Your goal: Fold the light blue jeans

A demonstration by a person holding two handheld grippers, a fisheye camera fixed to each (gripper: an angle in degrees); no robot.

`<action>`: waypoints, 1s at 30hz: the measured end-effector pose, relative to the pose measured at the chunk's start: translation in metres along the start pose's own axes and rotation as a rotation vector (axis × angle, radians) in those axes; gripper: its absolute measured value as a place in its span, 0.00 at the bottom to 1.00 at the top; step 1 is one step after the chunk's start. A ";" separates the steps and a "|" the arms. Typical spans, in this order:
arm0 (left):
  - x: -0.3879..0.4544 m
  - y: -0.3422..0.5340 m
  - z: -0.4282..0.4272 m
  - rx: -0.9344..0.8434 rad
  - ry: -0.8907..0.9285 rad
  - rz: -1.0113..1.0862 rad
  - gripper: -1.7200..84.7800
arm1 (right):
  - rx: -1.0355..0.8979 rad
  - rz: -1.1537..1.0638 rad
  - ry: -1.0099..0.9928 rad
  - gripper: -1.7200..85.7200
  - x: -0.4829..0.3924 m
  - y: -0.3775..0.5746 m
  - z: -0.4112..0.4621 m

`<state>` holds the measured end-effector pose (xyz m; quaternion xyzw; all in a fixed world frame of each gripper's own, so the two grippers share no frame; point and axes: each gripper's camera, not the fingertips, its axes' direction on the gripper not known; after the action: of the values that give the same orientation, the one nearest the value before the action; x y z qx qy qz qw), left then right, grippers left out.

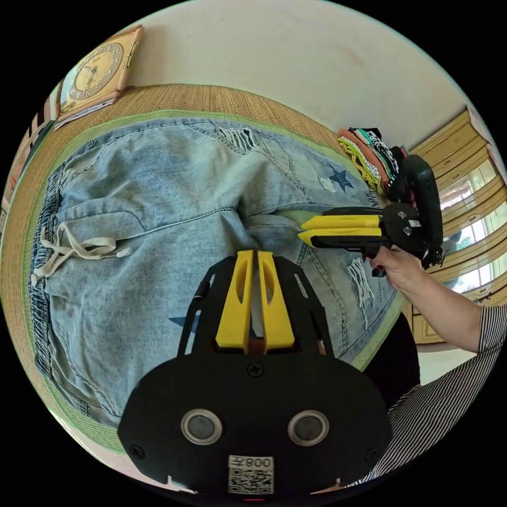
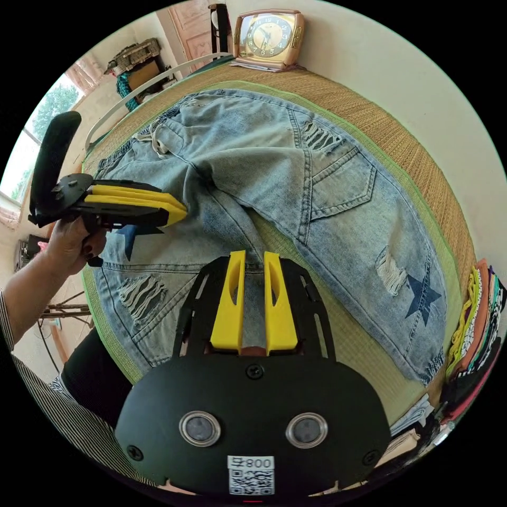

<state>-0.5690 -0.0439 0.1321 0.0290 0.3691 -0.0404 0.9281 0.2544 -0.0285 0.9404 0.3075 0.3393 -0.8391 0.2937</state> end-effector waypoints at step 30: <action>0.086 -0.068 0.097 0.051 -0.041 0.132 0.07 | 0.158 0.251 0.058 0.09 0.126 0.079 -0.142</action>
<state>-0.4472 -0.1243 0.1415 0.0759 0.3462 0.0109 0.9350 0.2745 -0.0046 0.7374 0.3938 0.2394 -0.8107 0.3610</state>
